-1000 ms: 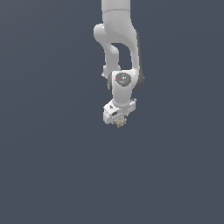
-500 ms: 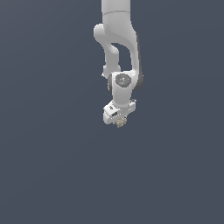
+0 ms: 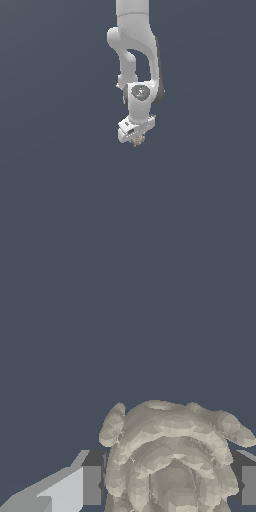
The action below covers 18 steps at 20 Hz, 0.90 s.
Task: Pick up the object and move it to a goal position.
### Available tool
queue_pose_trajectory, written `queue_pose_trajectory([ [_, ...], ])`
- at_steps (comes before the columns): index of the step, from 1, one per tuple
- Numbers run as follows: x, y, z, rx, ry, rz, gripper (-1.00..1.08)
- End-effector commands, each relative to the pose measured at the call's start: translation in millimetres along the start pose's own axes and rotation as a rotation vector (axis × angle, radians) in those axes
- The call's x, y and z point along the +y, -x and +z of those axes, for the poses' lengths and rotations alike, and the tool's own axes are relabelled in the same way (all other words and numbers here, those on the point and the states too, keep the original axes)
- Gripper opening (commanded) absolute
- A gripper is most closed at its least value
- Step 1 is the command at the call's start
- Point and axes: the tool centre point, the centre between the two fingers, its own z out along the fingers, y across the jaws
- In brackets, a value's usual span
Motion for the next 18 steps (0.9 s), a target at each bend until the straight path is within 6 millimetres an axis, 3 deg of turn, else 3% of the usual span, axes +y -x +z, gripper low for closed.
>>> queue_pose_trajectory([
  [1,3,-4,-2,0.000,0.000,0.000,-1.00],
  [8,20,-27,-10,0.000,0.000,0.000,-1.00],
  [18,58,-78,-28,0.000,-0.001,0.000,-1.00],
])
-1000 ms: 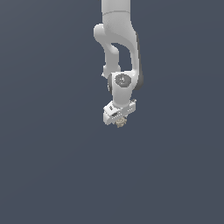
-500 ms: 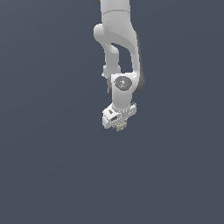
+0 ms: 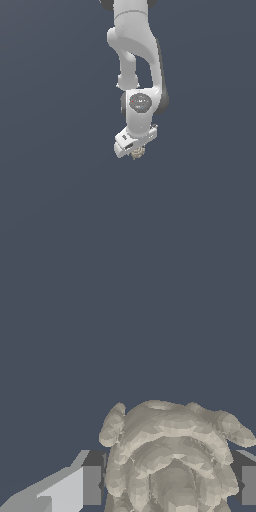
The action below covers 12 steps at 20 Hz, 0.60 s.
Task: Pick up the object and move it to a goal position.
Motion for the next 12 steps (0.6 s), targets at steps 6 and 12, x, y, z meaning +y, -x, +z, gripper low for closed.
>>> queue_pose_trajectory([
  [6,27,-37,-12,-0.001,0.000,0.000,-1.00],
  [12,46,-63,-21,-0.001,0.000,0.000,-1.00],
])
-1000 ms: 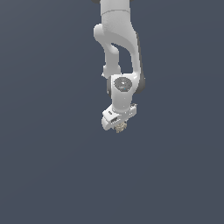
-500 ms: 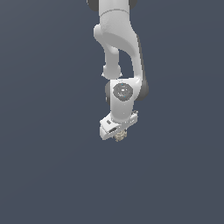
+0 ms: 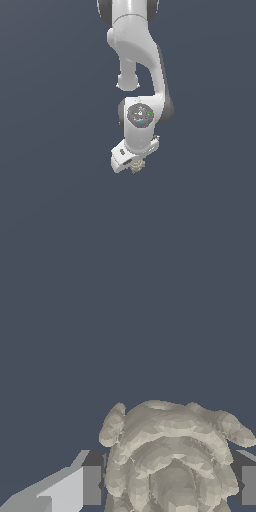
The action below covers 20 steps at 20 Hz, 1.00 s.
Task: Pick up the object and move it to a goal position.
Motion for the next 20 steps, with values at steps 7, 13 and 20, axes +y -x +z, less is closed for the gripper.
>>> queue_pose_trajectory([
  [7,22,-30,-10,-0.001,0.000,0.000,-1.00],
  [13,30,-42,-13,-0.001,0.000,0.000,-1.00],
  [20,34,-47,-15,-0.001,0.000,0.000,-1.00],
])
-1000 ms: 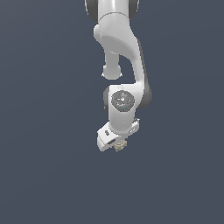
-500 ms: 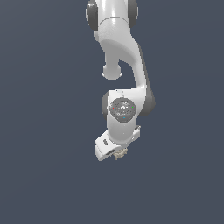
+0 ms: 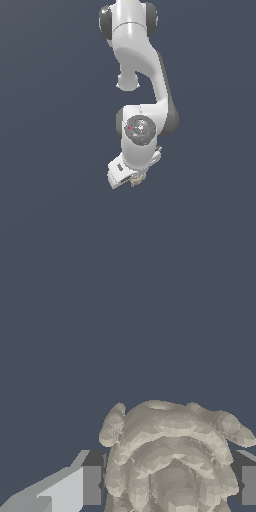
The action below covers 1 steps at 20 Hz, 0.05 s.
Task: Pick up the object and move it to a goal position.
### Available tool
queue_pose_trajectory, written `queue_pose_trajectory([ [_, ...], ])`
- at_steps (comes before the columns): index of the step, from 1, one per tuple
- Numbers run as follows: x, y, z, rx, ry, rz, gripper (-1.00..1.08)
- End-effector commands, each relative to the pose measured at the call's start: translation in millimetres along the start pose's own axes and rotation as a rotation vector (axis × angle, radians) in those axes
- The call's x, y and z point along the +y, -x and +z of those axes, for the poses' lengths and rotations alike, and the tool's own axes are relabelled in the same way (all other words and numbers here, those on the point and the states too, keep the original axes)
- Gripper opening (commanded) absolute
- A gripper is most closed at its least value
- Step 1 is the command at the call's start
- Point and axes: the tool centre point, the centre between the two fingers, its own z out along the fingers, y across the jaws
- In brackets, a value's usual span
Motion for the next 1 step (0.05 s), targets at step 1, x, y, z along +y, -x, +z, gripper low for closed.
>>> queue_pose_trajectory([
  [1,0.6,-1.0,-0.4,0.000,0.000,0.000,-1.00],
])
